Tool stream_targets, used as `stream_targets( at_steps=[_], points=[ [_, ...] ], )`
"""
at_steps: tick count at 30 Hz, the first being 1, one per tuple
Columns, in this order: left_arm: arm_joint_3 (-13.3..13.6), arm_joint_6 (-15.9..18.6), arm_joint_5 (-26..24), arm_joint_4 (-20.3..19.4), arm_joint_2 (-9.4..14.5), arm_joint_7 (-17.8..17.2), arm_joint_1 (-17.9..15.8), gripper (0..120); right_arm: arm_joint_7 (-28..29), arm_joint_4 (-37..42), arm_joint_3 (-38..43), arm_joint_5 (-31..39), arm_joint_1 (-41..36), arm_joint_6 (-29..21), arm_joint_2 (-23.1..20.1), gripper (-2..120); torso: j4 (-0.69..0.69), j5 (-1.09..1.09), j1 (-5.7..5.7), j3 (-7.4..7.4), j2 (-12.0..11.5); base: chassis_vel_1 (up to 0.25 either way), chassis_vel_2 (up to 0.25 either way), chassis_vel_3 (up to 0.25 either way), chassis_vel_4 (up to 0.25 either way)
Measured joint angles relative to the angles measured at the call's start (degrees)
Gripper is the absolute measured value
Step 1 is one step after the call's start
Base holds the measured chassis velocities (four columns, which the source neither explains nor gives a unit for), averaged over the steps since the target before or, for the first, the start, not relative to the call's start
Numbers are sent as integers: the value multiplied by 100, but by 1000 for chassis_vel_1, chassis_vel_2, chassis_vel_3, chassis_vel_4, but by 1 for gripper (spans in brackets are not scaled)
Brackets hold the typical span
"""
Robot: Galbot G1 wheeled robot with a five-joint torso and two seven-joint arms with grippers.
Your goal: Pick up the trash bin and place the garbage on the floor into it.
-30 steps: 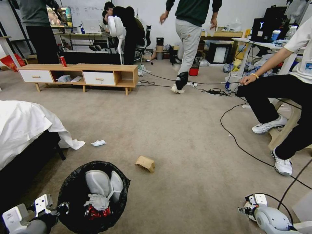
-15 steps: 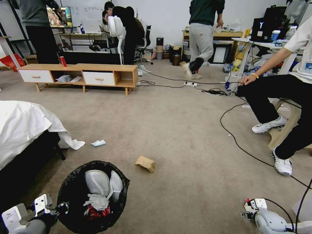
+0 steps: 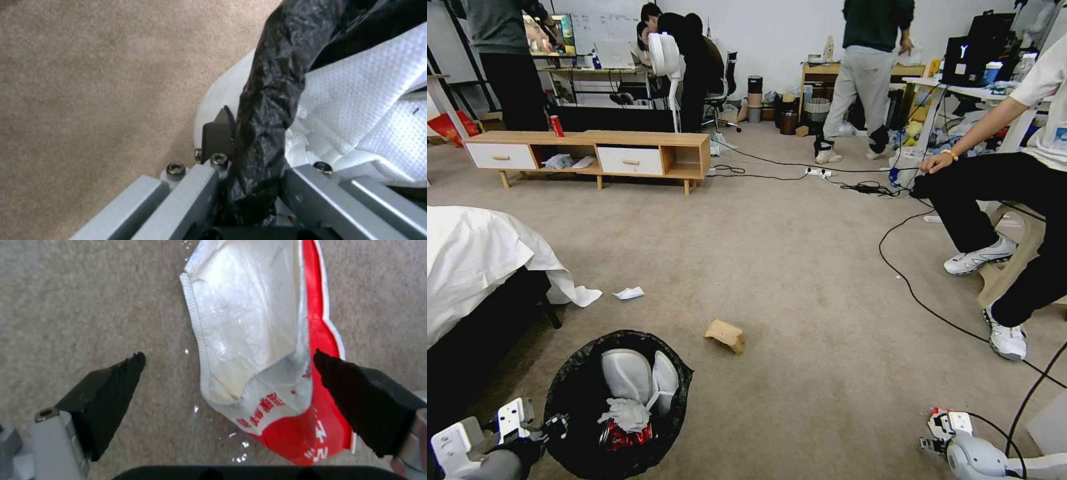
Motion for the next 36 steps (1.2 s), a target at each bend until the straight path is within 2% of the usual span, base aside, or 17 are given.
stream_targets(
  at_steps=[6, 8, 9, 10, 14, 25, 27, 32, 34, 36],
  points=[
    [15, 0, -8, 17, 15, 0, -1, 0, -2, -215, 44, -67, 94, 134, 67, 92, 1, -2, -1, 0, 1, 0, 0, 0, 0],
    [25, 0, -8, 21, 15, 0, -2, 0, 15, -276, 73, -95, 107, 168, 77, 83, 2, -1, -1, -1, 1, 0, 0, 0, 0],
    [25, 0, -8, 21, 15, 0, -2, 0, 15, -276, 73, -95, 107, 168, 77, 83, 2, -1, -1, -1, 1, 0, 0, 0, 0],
    [27, 0, -8, 23, 16, 0, -1, 0, 14, -316, 81, -106, 116, 195, 85, 77, 2, -2, -1, -1, 2, 0, 0, 0, 0],
    [27, 0, -8, 29, 23, 6, 9, 0, 11, -471, 128, -157, 140, 257, 93, 67, 7, 0, -1, -2, 3, 0, 0, 0, 0],
    [34, 0, -4, 33, 24, 14, 0, 0, 9, -491, 153, -184, 51, 320, 46, 45, 6, 4, -2, -1, 3, 0, 0, 0, 0],
    [33, 0, -3, 33, 24, 14, 4, 0, 19, -460, 147, -190, 23, 321, 28, 39, 3, 5, -1, -1, 0, 0, 0, 0, 0],
    [32, 0, -3, 39, 29, 14, -3, 0, 68, -362, 140, -185, -40, 307, -16, 30, 1, 7, 0, 0, -2, 0, 0, 0, 0],
    [38, 0, -2, 63, 30, 14, -30, 0, 147, -191, 139, -143, -140, 260, -95, 22, -3, 3, 0, 1, -2, 0, 0, 0, 0],
    [48, 0, 2, 73, 30, 14, -40, 0, 175, -109, 139, -125, -190, 245, -133, 18, -5, 2, 0, 1, -2, 0, 0, 0, 0]
  ],
)
